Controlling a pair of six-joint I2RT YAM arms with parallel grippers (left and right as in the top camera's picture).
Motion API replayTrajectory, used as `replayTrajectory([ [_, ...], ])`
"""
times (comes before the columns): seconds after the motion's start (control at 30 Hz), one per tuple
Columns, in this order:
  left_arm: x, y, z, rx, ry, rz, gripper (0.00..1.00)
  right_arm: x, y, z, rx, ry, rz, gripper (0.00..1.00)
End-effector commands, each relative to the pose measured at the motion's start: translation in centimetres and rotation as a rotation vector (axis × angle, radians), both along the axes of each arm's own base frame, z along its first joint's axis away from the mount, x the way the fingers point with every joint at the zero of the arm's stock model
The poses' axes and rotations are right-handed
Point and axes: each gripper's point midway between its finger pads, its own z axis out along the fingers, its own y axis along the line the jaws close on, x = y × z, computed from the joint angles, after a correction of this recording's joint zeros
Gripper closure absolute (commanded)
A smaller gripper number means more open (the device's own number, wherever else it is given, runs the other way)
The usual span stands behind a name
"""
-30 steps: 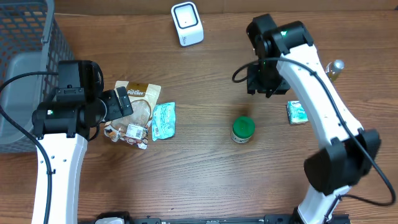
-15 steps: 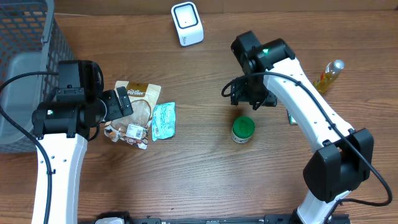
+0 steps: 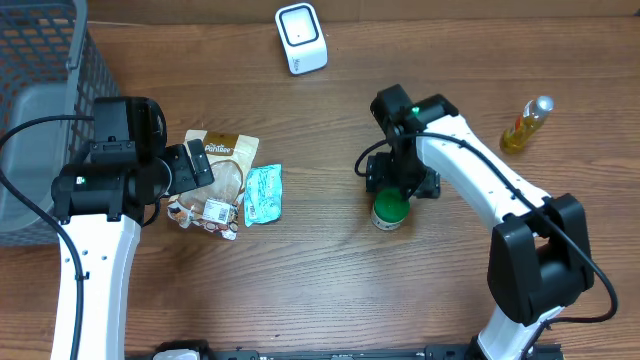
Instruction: Scan the item barcode
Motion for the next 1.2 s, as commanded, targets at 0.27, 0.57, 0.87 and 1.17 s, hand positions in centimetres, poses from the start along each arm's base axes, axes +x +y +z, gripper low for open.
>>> replayTrajectory([
  [0.27, 0.2, -0.1, 0.3, 0.010, -0.008, -0.012, 0.01, -0.9, 0.7, -1.0, 0.045, 0.021, -0.005, 0.00],
  [0.57, 0.2, -0.1, 0.3, 0.010, -0.008, -0.012, 0.01, -1.9, 0.7, -2.4, 0.045, 0.054, -0.132, 0.28],
  [0.87, 0.2, -0.1, 0.3, 0.010, -0.009, -0.012, 0.00, -1.2, 1.0, -2.7, 0.059, 0.023, -0.162, 0.34],
  [1.17, 0.2, -0.1, 0.3, 0.010, -0.009, -0.012, 0.01, -0.3, 1.8, -2.7, 0.102, -0.006, -0.152, 0.43],
])
